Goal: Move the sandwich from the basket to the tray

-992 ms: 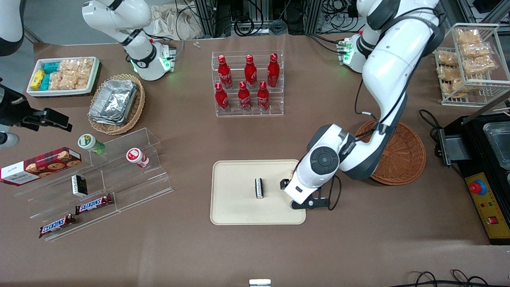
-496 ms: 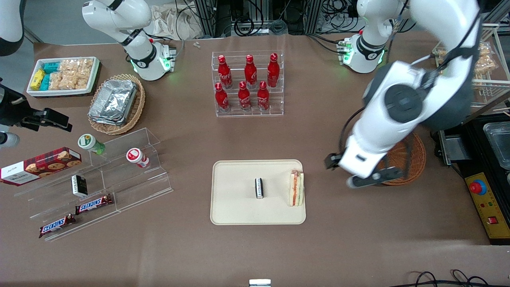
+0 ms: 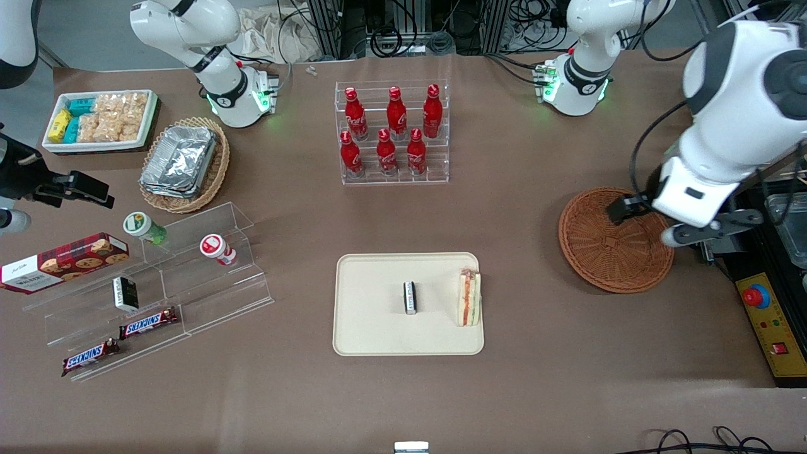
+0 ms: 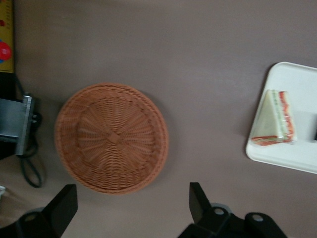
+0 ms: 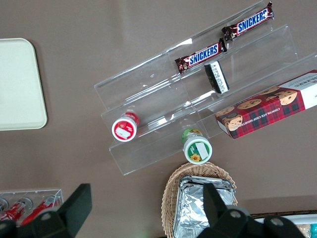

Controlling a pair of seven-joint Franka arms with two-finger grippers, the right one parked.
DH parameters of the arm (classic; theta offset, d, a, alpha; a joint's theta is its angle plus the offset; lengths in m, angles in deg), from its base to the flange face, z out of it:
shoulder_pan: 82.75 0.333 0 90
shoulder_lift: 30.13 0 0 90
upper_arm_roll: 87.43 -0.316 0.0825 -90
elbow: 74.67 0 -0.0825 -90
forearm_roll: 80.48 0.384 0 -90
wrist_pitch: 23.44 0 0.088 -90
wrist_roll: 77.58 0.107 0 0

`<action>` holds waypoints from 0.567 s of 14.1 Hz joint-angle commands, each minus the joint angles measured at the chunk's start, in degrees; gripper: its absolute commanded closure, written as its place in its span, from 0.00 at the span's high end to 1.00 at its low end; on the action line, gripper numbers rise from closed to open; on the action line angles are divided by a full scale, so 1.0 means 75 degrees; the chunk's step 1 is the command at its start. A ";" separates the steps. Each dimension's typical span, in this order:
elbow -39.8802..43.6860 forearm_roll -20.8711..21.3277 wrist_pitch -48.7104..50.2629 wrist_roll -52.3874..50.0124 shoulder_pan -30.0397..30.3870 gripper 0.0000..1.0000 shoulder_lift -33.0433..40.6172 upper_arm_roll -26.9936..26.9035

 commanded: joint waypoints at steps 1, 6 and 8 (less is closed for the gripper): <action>-0.0161 -0.0149 0.0063 0.0593 0.0513 1.00 0.0120 0.0100; -0.0185 -0.0172 0.0392 0.2137 0.1464 1.00 0.0471 -0.0225; -0.0220 -0.0207 0.0403 0.2771 -0.0249 1.00 0.0565 -0.2349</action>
